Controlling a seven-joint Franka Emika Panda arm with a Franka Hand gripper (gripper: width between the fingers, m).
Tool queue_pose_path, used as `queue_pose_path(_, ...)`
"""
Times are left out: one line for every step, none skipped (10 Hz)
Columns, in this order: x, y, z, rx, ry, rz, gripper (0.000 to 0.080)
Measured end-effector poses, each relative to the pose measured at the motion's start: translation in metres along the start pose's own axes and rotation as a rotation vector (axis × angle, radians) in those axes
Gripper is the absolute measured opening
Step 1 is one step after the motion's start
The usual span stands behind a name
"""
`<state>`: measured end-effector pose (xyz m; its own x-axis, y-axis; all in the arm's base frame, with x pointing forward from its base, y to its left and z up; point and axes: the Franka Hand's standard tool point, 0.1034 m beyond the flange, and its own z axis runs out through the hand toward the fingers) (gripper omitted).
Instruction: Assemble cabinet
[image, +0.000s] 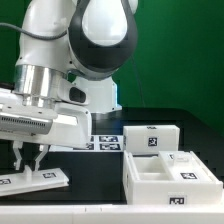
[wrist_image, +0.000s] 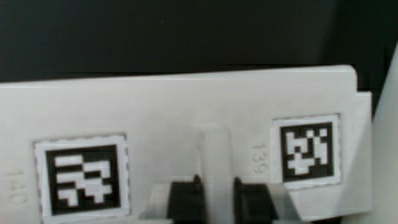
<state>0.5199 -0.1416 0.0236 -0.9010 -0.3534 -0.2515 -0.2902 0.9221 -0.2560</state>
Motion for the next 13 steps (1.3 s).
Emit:
queue_pose_path(0.000, 0.003, -0.011, 0.007, -0.002, -0.014, 0.0068)
queue_pose_path(0.001, 0.009, -0.022, 0.002, -0.007, -0.014, 0.0068)
queue_pose_path(-0.001, 0.013, -0.032, -0.001, -0.017, -0.084, 0.0066)
queue_pose_path(0.001, 0.016, -0.036, 0.001, -0.013, -0.170, 0.0066)
queue_pose_path(0.008, 0.017, -0.034, 0.004, 0.002, -0.131, 0.0066)
queue_pose_path(0.013, 0.017, -0.032, 0.003, 0.008, -0.056, 0.0066)
queue_pose_path(0.014, 0.017, -0.032, 0.003, 0.010, -0.023, 0.0066)
queue_pose_path(0.017, 0.017, -0.031, 0.002, 0.014, 0.043, 0.0066)
queue_pose_path(0.017, 0.016, -0.034, 0.013, 0.014, 0.061, 0.0066)
queue_pose_path(0.008, 0.014, -0.043, 0.030, -0.001, 0.057, 0.0066)
queue_pose_path(0.003, 0.011, -0.051, 0.052, -0.008, 0.055, 0.0066)
queue_pose_path(0.003, 0.011, -0.053, 0.063, -0.005, 0.030, 0.0066)
queue_pose_path(0.009, 0.012, -0.049, 0.066, 0.013, -0.016, 0.0066)
